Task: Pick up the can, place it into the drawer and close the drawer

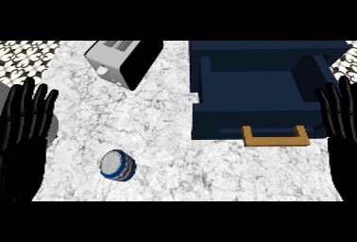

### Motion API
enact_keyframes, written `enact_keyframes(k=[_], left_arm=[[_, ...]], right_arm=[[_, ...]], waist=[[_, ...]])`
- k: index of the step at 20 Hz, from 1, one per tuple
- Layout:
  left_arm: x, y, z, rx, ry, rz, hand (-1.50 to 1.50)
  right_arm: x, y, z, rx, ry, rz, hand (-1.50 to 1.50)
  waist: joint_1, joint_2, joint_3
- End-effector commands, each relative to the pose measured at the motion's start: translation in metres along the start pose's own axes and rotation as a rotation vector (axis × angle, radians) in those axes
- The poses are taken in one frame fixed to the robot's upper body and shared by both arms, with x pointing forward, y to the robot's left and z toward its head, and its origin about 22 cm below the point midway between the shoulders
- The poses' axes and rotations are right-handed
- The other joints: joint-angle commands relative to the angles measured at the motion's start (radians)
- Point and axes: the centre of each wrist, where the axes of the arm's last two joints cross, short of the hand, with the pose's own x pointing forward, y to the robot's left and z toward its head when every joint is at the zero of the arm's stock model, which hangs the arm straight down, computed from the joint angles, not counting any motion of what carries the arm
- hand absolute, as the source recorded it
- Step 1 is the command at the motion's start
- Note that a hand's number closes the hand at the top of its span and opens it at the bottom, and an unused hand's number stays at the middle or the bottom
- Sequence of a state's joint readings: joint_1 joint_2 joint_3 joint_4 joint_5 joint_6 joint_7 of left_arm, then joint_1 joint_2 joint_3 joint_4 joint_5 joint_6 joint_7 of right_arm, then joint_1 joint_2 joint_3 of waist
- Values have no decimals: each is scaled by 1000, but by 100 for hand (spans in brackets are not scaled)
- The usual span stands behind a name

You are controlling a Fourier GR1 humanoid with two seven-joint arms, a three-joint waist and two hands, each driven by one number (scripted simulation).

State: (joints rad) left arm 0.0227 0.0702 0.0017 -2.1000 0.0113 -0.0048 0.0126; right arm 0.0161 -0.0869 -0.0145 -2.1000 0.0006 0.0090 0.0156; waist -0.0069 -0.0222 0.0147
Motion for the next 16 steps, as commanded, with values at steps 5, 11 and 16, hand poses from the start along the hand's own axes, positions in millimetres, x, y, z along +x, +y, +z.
enact_keyframes(k=[5,11,16], left_arm=[[10,-11,14,-460,-70,245,-150],[5,43,28,-533,280,96,-150],[31,73,47,-540,316,101,-150]], right_arm=[[1,0,-1,43,6,-27,-150],[-14,-25,16,-194,283,28,-150],[-3,-46,44,-185,286,29,-150]], waist=[[9,19,-16],[10,22,-15],[10,19,-15]])
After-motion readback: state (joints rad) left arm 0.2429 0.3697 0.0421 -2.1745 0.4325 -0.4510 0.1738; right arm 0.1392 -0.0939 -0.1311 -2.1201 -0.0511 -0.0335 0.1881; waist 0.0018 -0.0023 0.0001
